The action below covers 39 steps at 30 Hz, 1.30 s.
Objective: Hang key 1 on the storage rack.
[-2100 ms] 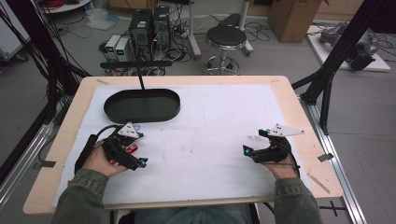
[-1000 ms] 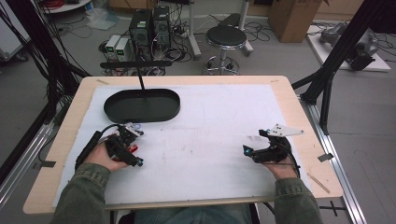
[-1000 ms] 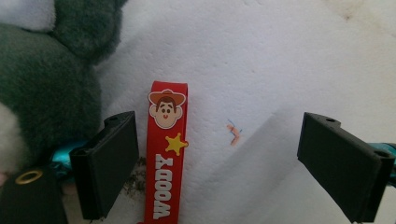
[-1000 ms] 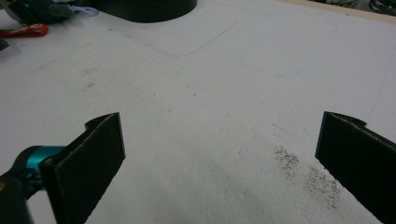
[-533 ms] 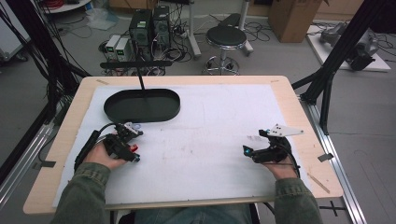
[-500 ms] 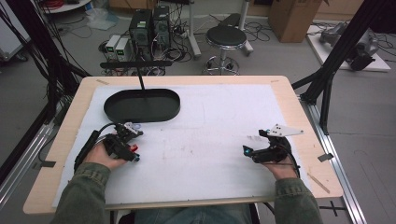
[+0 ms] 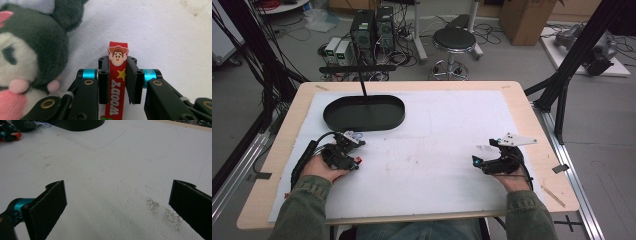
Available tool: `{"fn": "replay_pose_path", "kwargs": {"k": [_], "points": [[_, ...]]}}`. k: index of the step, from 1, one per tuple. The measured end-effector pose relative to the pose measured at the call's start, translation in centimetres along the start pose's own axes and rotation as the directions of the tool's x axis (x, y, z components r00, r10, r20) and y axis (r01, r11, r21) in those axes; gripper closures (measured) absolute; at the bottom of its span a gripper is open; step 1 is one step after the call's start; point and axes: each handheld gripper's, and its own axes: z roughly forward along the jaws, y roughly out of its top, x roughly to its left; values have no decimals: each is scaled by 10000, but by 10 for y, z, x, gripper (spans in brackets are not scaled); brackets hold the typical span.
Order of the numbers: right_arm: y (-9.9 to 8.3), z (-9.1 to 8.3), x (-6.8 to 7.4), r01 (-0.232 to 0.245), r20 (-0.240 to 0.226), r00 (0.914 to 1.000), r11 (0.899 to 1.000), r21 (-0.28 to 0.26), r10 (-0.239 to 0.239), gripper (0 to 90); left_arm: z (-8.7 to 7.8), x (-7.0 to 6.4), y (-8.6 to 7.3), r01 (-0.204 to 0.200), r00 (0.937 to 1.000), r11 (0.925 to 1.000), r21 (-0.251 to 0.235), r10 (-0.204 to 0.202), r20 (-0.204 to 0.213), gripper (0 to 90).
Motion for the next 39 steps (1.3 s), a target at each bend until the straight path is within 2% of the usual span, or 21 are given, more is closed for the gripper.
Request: {"fn": "replay_pose_path", "kwargs": {"k": [6, 9, 10, 11, 12, 13, 14, 15, 16, 17, 18, 20, 23, 24, 26, 28, 30, 31, 34, 36, 39], "points": [[0, -1, 0, -45, -11, 10000, 10000, -66, 45, 5, -15, 3, 0, 356, 9981, 9956, -867, -311, 527, 748], [0, -1, -1, -131, -15, 9999, 9998, -118, 131, 6, -33, 8, 2, 1069, 9909, 9778, -1804, -900, 999, 747], [0, -1, -1, -131, -15, 9999, 9998, -118, 131, 6, -33, 8, 2, 1069, 9909, 9778, -1804, -900, 999, 747], [0, -1, -1, -88, -50, 9999, 9999, -128, 87, 6, -40, 14, 2, 1840, 9723, 9595, -2133, -1458, 1829, 747], [0, -1, -1, -77, -33, 10000, 9999, -131, 76, 6, -40, 14, 2, 1840, 9723, 9595, -2133, -1458, 1829, 747], [0, -1, -1, -64, -17, 10000, 9999, -129, 64, 6, -46, 18, 2, 2387, 9561, 9406, -2413, -1841, 2281, 747], [0, -2, -1, -176, -14, 9998, 9998, -98, 176, 6, -49, 19, 2, 2519, 9530, 9327, -2582, -1927, 2336, 747], [0, -2, -1, -176, -14, 9998, 9998, -98, 176, 6, -49, 19, 2, 2519, 9530, 9327, -2582, -1927, 2336, 748], [0, -2, -2, -150, 25, 9999, 9998, -163, 150, 6, -54, 18, 3, 2405, 9581, 9337, -2654, -1845, 2193, 748], [0, -2, -2, -155, 50, 9999, 9997, -211, 156, 6, -54, 18, 3, 2405, 9581, 9337, -2654, -1845, 2193, 748], [0, -2, -2, -173, 21, 9998, 9996, -224, 174, 6, -59, 17, 5, 2220, 9639, 9323, -2856, -1656, 2086, 748], [0, -2, -1, -235, -7, 9997, 9995, -193, 235, 6, -62, 16, 6, 2062, 9680, 9345, -2900, -1514, 2003, 747], [0, -1, -1, -134, -58, 9999, 9998, -142, 133, 6, -74, 7, 14, 1222, 9909, 9442, -3059, -987, 910, 747], [0, 0, 0, -143, -84, 9999, 9998, -133, 142, 6, -77, 6, 17, 1070, 9933, 9492, -2958, -891, 733, 746], [1, 1, -1, -185, -122, 9998, 9997, -173, 182, 6, -83, 5, 23, 921, 9950, 9461, -3106, -753, 659, 747], [1, 2, -3, -151, -137, 9998, 9996, -226, 148, 6, -94, 5, 33, 964, 9938, 9314, -3510, -702, 867, 747], [1, 2, -4, -262, -192, 9995, 9994, -226, 258, 6, -102, 4, 41, 957, 9933, 9211, -3775, -639, 960, 747], [1, 3, -4, -205, -166, 9997, 9994, -265, 201, 6, -102, 4, 41, 957, 9933, 9211, -3775, -639, 960, 747], [1, 4, -4, -235, -261, 9994, 9995, -227, 229, 6, -113, 4, 51, 1021, 9923, 9040, -4151, -632, 1066, 747], [2, 5, -5, -194, -298, 9994, 9994, -273, 185, 6, -122, 6, 62, 827, 9958, 9001, -4277, -575, 716, 747], [2, 6, -5, -319, -393, 9987, 9993, -206, 311, 6, -127, 10, 69, 847, 9956, 8938, -4405, -583, 731, 747]]}}
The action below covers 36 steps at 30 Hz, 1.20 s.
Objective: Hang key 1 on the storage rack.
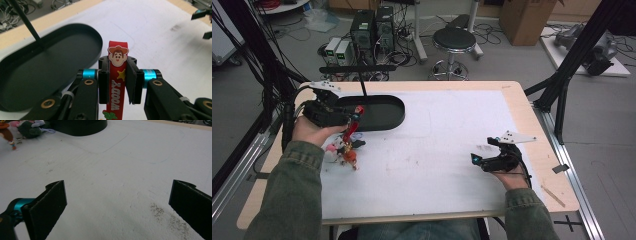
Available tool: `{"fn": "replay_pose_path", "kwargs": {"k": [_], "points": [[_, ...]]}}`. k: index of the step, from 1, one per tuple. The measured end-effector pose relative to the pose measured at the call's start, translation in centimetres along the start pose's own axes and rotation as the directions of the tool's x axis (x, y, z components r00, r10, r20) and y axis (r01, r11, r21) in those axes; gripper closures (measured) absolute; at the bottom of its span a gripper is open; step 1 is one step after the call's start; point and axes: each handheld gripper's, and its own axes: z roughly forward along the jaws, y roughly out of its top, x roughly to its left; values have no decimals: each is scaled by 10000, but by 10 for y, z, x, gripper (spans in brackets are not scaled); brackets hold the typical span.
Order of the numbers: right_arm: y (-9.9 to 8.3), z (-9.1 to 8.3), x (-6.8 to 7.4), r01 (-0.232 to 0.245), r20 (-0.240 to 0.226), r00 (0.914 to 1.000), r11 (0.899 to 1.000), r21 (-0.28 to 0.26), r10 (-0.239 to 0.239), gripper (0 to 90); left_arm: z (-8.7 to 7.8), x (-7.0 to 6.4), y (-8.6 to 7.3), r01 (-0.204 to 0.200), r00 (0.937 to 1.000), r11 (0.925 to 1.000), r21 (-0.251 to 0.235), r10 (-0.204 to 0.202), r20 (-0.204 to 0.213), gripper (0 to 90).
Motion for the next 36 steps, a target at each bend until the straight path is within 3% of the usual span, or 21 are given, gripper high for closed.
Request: {"fn": "replay_pose_path", "kwargs": {"k": [5, 9, 16, 21, 26, 31, 36], "points": [[0, 2, -2, 38, -29, 10000, 10000, -20, -38, 5, -5, 1, 22, -183, 9997, 9995, -243, 179, -168, 750], [0, 1, -1, 47, -31, 10000, 10000, -9, -47, 6, -6, 3, 36, -112, 9999, 9981, -612, 113, 3, 753], [0, 1, -1, 44, 19, 10000, 10000, -10, -44, 6, -2, 7, 57, -206, 9998, 9979, -618, 210, 66, 753], [0, 2, 0, 141, 17, 9999, 9999, 31, -141, 5, -1, 18, 70, -17, 9994, 9967, -815, -12, -352, 754], [0, 2, 0, 106, 17, 9999, 9999, 41, -106, 6, -1, 27, 75, 229, 9989, 9938, -1085, -273, -393, 754], [0, 1, 0, 51, -2, 10000, 10000, 22, -51, 6, 4, 45, 90, 360, 9976, 9934, -1092, -421, -546, 754], [0, 1, -1, 94, 0, 10000, 9999, -49, -94, 6, 8, 54, 102, 449, 9951, 9920, -1179, -547, -818, 754]]}}
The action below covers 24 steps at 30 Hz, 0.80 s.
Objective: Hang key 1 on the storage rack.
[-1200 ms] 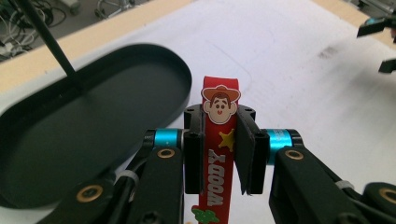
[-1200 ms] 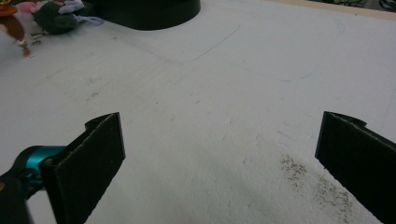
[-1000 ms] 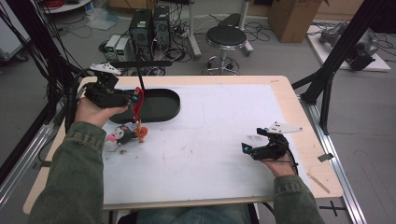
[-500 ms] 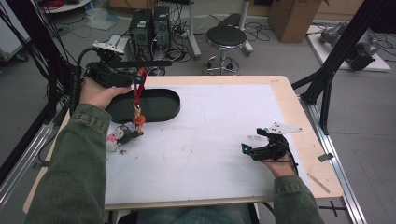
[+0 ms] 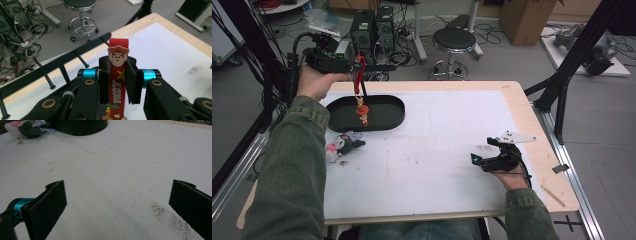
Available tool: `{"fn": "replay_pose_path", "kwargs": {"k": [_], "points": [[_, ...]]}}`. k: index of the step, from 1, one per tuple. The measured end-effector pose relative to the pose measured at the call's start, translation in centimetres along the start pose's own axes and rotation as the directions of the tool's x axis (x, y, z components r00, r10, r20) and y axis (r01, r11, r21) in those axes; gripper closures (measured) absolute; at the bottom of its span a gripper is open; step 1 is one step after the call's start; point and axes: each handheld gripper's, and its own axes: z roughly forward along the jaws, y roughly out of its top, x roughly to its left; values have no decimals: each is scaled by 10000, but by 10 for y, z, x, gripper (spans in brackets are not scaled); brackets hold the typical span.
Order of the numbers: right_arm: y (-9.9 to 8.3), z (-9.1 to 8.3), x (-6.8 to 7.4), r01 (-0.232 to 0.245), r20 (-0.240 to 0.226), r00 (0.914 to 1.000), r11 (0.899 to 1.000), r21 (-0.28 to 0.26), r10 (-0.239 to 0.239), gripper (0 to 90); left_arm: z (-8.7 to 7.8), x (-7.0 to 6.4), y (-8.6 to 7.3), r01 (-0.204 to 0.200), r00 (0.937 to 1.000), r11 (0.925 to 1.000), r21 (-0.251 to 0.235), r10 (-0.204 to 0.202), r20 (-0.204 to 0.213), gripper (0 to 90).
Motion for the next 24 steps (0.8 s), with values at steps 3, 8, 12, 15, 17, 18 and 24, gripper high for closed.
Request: {"fn": "replay_pose_path", "kwargs": {"k": [3, 8, 12, 15, 17, 18, 24], "points": [[0, -1, 2, -36, -30, 10000, 10000, 43, 36, 5, 3, 4, 4, -22, 9999, 10000, -5, 22, -103, 754], [0, -2, 3, -31, -49, 10000, 10000, 61, 31, 5, 10, 14, 7, 142, 9998, 9999, 4, -142, -166, 753], [-1, -2, 4, -29, -20, 10000, 9998, 180, 30, 6, 15, 22, 7, 347, 9988, 9993, -149, -352, -345, 753], [-1, -2, 4, 72, -8, 10000, 9998, 207, -72, 6, 17, 23, 8, 428, 9985, 9985, -339, -440, -338, 754], [-1, -2, 5, 54, 10, 10000, 9997, 233, -54, 5, 19, 24, 8, 583, 9973, 9964, -609, -609, -416, 753], [-1, -2, 5, 59, 16, 10000, 9997, 218, -59, 5, 21, 25, 8, 653, 9966, 9957, -655, -683, -454, 753], [-2, -2, 5, 82, -32, 10000, 9994, 323, -81, 5, 31, 30, 9, 292, 9981, 9978, -600, -323, -519, 754]]}}
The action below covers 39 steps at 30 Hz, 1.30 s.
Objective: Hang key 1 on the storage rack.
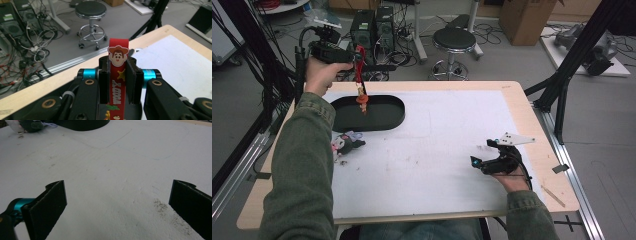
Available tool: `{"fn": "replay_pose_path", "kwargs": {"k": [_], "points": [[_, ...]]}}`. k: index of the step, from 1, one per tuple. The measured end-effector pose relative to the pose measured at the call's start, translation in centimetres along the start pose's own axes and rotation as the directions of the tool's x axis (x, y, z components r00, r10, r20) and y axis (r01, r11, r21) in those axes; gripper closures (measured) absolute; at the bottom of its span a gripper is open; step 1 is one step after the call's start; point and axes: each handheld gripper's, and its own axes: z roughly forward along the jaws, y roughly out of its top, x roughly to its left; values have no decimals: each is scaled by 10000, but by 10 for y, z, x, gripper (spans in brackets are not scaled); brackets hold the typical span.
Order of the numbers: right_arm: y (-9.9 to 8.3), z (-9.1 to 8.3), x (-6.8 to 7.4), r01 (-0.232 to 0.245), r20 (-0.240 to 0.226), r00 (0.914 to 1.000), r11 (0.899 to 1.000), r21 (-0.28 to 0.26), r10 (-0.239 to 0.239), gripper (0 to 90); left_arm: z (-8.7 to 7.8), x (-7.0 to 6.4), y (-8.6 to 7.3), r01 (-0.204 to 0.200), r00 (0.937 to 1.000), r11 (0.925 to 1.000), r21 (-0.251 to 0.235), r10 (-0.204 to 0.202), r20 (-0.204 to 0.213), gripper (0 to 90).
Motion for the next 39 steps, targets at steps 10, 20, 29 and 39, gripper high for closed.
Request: {"fn": "replay_pose_path", "kwargs": {"k": [10, 20, 29, 39], "points": [[-1, 1, 0, 38, 68, 10000, 9999, 125, -39, 5, 16, 9, 2, 497, 9987, 9962, -717, -488, 140, 755], [-5, -4, -5, -427, -88, 9991, 9990, -148, 426, 6, 33, 1, 26, 293, 9979, 9983, -503, -321, -571, 755], [-7, -7, -7, -569, -158, 9983, 9978, -342, 564, 6, 52, 8, 25, 664, 9919, 9970, -401, -703, -1055, 753], [-7, -8, -6, -543, -142, 9984, 9980, -337, 539, 6, 50, 6, 20, 1415, 9899, 9894, 325, -1418, 67, 50]]}}
